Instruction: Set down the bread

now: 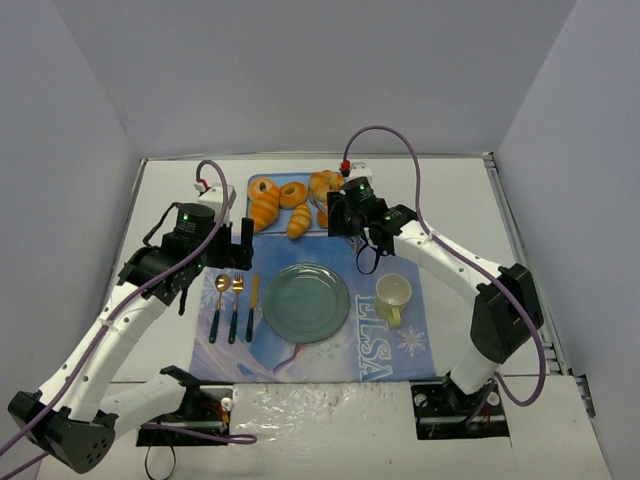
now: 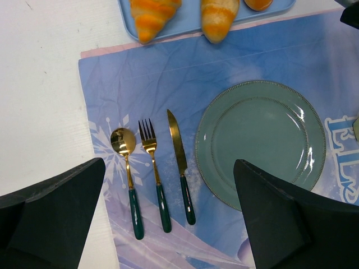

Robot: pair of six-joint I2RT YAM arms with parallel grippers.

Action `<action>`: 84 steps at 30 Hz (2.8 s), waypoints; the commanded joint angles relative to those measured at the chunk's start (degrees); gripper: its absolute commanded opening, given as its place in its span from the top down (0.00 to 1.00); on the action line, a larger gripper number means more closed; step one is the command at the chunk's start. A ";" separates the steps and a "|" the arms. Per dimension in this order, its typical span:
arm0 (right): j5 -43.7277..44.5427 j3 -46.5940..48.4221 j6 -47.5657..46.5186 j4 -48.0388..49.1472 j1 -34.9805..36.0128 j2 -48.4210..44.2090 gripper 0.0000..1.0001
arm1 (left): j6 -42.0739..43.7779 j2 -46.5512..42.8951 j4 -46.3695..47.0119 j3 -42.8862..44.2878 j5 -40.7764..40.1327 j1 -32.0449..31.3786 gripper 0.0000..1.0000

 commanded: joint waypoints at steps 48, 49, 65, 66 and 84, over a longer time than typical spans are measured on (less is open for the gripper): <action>3.19 1.61 3.16 2.62 0.95 3.24 0.75 | -0.25 -0.72 2.44 1.01 -0.46 0.69 0.03; 3.19 1.68 3.13 2.47 0.95 2.65 0.75 | -0.25 -0.71 2.44 1.00 -0.46 0.69 0.03; -8.04 -1.46 0.17 -3.60 2.98 -9.31 0.75 | -0.21 -0.80 2.44 1.05 -0.50 0.74 0.03; -9.44 -1.89 -0.02 -4.30 3.16 -10.30 0.75 | -0.25 -0.80 2.44 1.08 -0.45 0.76 0.03; -13.28 -11.46 -0.40 -9.85 14.46 -16.20 0.72 | -0.34 -0.80 2.53 1.00 -0.20 0.77 0.03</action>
